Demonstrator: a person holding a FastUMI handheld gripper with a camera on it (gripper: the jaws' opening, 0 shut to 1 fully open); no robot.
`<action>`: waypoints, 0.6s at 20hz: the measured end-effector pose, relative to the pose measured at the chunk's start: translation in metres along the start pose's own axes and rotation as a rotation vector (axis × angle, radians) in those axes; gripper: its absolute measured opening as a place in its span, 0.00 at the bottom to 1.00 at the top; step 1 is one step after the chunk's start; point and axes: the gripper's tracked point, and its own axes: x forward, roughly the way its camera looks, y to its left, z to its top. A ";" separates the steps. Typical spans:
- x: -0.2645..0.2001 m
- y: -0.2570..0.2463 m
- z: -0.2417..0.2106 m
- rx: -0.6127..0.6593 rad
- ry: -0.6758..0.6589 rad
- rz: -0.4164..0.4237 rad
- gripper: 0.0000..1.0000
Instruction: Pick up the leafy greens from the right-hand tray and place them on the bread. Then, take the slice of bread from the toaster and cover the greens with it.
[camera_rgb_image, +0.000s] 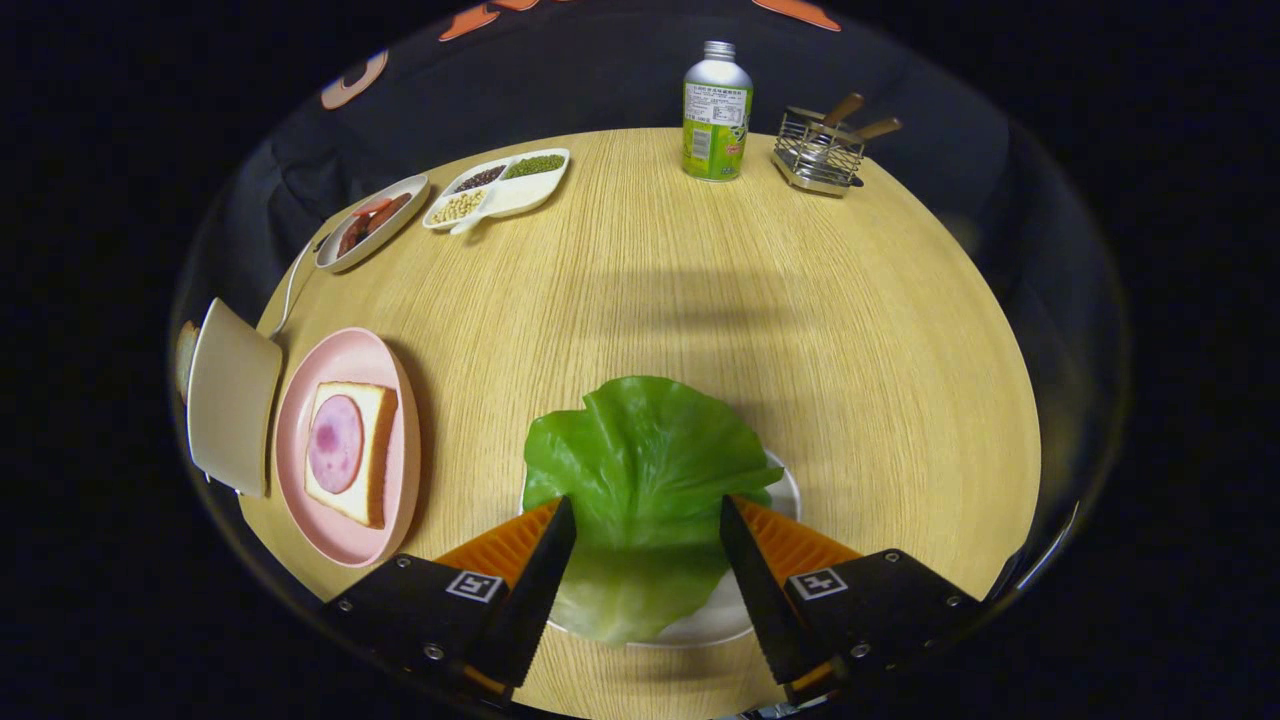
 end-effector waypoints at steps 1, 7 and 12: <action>0.000 0.001 -0.001 -0.016 -0.007 -0.012 0.86; 0.000 0.012 0.000 -0.027 -0.017 -0.016 0.61; 0.001 0.009 0.004 0.021 -0.033 0.009 0.17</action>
